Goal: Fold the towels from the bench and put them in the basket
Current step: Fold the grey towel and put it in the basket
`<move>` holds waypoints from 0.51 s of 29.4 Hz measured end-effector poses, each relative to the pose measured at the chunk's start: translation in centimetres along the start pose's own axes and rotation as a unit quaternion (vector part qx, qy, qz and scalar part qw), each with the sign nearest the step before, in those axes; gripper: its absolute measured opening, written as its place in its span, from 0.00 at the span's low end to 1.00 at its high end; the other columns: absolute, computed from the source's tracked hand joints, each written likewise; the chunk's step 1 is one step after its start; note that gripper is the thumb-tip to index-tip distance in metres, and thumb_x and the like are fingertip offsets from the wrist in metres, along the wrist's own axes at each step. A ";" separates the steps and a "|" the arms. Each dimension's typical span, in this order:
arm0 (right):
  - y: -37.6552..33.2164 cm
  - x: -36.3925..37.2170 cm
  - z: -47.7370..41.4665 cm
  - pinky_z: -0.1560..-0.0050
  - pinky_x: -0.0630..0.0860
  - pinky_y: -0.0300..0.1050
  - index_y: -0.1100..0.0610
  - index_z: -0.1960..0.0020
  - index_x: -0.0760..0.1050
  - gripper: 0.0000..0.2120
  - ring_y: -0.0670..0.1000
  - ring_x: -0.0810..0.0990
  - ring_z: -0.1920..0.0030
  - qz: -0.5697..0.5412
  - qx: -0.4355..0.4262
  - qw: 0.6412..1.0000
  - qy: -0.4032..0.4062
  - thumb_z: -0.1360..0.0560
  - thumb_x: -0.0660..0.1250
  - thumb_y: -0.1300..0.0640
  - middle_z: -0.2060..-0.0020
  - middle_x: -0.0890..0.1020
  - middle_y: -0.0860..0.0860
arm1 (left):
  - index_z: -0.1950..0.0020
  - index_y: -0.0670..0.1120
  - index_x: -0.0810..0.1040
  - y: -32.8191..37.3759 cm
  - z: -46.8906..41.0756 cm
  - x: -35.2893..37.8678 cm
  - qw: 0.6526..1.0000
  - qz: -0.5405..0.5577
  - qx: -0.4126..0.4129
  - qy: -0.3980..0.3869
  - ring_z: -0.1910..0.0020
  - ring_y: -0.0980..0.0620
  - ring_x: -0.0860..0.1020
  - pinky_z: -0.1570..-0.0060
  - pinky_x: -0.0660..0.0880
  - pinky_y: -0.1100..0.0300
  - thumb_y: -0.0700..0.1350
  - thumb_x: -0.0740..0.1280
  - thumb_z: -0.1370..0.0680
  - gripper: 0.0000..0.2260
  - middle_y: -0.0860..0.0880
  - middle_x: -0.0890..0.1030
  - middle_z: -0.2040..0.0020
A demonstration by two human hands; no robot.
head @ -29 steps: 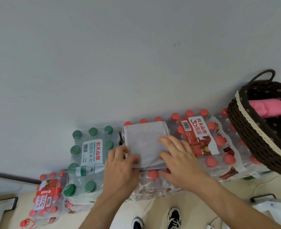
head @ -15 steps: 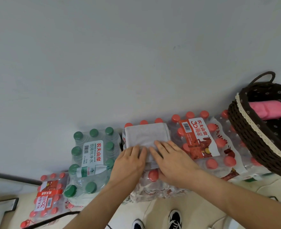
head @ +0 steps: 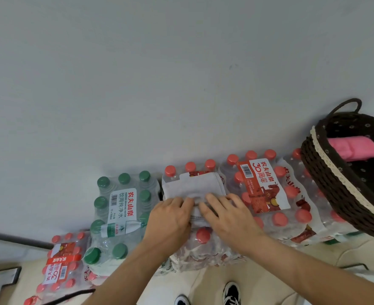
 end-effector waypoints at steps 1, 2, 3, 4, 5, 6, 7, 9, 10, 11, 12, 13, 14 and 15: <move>-0.2 0.1 0.2 0.52 0.76 0.52 0.56 0.38 0.69 0.18 0.56 0.80 0.56 -0.005 0.000 1.000 0.002 0.27 0.55 0.58 0.47 0.80 0.55 | 0.59 0.47 0.74 0.0 0.1 0.0 1.000 0.003 0.000 0.008 0.72 0.48 0.74 0.72 0.68 0.57 0.44 0.60 0.36 0.08 0.51 0.75 0.68; -0.4 0.2 0.4 0.52 0.76 0.52 0.56 0.39 0.69 0.17 0.56 0.79 0.57 -0.016 -0.003 1.000 0.003 0.27 0.56 0.58 0.50 0.80 0.54 | 0.59 0.47 0.74 0.1 0.3 0.0 1.000 0.008 0.000 0.014 0.71 0.48 0.73 0.71 0.67 0.57 0.45 0.61 0.35 0.08 0.51 0.75 0.68; -0.5 0.2 0.4 0.54 0.76 0.52 0.57 0.39 0.69 0.16 0.55 0.79 0.57 -0.026 -0.007 1.000 0.004 0.26 0.57 0.58 0.53 0.80 0.53 | 0.58 0.48 0.74 0.2 0.6 -0.1 1.000 0.012 0.002 0.017 0.70 0.48 0.74 0.69 0.65 0.58 0.46 0.62 0.34 0.07 0.51 0.75 0.67; -0.6 0.2 0.3 0.56 0.76 0.51 0.57 0.39 0.69 0.15 0.55 0.79 0.58 -0.033 -0.014 0.999 0.002 0.25 0.58 0.58 0.55 0.80 0.53 | 0.57 0.49 0.74 0.4 0.9 0.1 1.000 0.011 0.006 0.014 0.68 0.49 0.74 0.67 0.64 0.58 0.48 0.62 0.34 0.08 0.52 0.75 0.66; -0.6 0.1 0.2 0.58 0.76 0.50 0.57 0.39 0.70 0.14 0.55 0.79 0.60 -0.033 -0.021 0.999 0.000 0.24 0.58 0.58 0.56 0.80 0.52 | 0.54 0.49 0.74 0.7 1.3 0.3 1.000 0.003 0.012 0.006 0.66 0.49 0.74 0.65 0.65 0.58 0.51 0.63 0.32 0.10 0.53 0.75 0.63; -0.5 0.1 0.1 0.60 0.76 0.49 0.58 0.40 0.70 0.14 0.54 0.79 0.61 -0.030 -0.030 0.999 -0.004 0.24 0.58 0.58 0.57 0.80 0.52 | 0.50 0.50 0.75 1.0 1.7 0.7 1.000 -0.008 0.016 -0.007 0.63 0.50 0.75 0.63 0.67 0.57 0.54 0.63 0.31 0.13 0.53 0.76 0.60; -0.5 0.1 0.0 0.61 0.76 0.49 0.58 0.41 0.71 0.13 0.54 0.79 0.62 -0.027 -0.040 0.999 -0.010 0.24 0.57 0.58 0.58 0.80 0.52 | 0.46 0.51 0.74 1.1 2.0 1.1 0.999 -0.019 0.016 -0.020 0.60 0.50 0.74 0.61 0.69 0.56 0.59 0.62 0.29 0.17 0.53 0.76 0.57; -0.6 0.0 -0.2 0.62 0.76 0.48 0.57 0.43 0.72 0.13 0.53 0.79 0.63 -0.024 -0.054 0.998 -0.028 0.25 0.56 0.59 0.59 0.80 0.52 | 0.44 0.51 0.74 1.1 2.1 1.5 0.999 -0.036 0.003 -0.035 0.60 0.50 0.74 0.62 0.72 0.55 0.65 0.60 0.28 0.22 0.53 0.76 0.55; -0.6 -0.1 -0.4 0.64 0.76 0.48 0.57 0.44 0.73 0.13 0.53 0.80 0.64 -0.024 -0.053 0.998 -0.035 0.26 0.55 0.59 0.60 0.80 0.52 | 0.45 0.50 0.75 1.2 2.1 1.4 0.999 -0.041 -0.001 -0.029 0.61 0.50 0.74 0.63 0.72 0.56 0.65 0.59 0.27 0.21 0.52 0.76 0.56; -0.6 -0.2 -0.6 0.66 0.76 0.47 0.57 0.46 0.73 0.13 0.53 0.80 0.65 -0.025 -0.049 0.998 -0.041 0.27 0.54 0.60 0.62 0.79 0.52 | 0.46 0.50 0.75 1.3 2.2 1.2 0.999 -0.043 -0.003 -0.017 0.61 0.49 0.74 0.61 0.71 0.55 0.61 0.59 0.27 0.19 0.52 0.76 0.56; -0.7 -0.4 -0.8 0.68 0.75 0.46 0.57 0.48 0.73 0.13 0.53 0.79 0.67 -0.027 -0.040 0.998 -0.049 0.28 0.53 0.60 0.63 0.79 0.52 | 0.46 0.49 0.75 1.5 2.4 1.1 0.999 -0.043 -0.002 -0.004 0.59 0.48 0.74 0.57 0.71 0.54 0.56 0.61 0.28 0.16 0.51 0.76 0.55; -0.9 -0.6 -0.9 0.72 0.73 0.45 0.56 0.49 0.72 0.12 0.53 0.79 0.70 -0.028 -0.033 0.997 -0.060 0.30 0.54 0.60 0.65 0.78 0.52 | 0.44 0.48 0.75 1.7 2.7 1.0 0.999 -0.042 0.001 0.004 0.56 0.47 0.75 0.52 0.71 0.52 0.51 0.62 0.29 0.16 0.49 0.76 0.53; -1.0 -0.8 -1.1 0.75 0.69 0.44 0.56 0.50 0.71 0.11 0.52 0.77 0.74 -0.027 -0.030 0.996 -0.079 0.31 0.57 0.60 0.67 0.77 0.51 | 0.42 0.46 0.74 1.9 3.1 1.0 0.999 -0.039 0.005 0.007 0.53 0.45 0.75 0.47 0.70 0.50 0.47 0.63 0.31 0.18 0.48 0.76 0.51; -1.2 -0.8 -1.1 0.77 0.65 0.43 0.56 0.51 0.70 0.11 0.52 0.75 0.77 -0.025 -0.034 0.994 -0.100 0.34 0.61 0.60 0.68 0.76 0.51 | 0.41 0.45 0.74 2.0 3.4 1.1 0.999 -0.033 0.009 0.009 0.51 0.44 0.75 0.44 0.70 0.48 0.45 0.64 0.32 0.20 0.47 0.76 0.49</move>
Point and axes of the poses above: each hand's wrist, its own z-axis away from the middle knuckle, its own x-axis out of the palm, y = z × x, the point moved 9 cm from there along -z, towards the middle knuckle
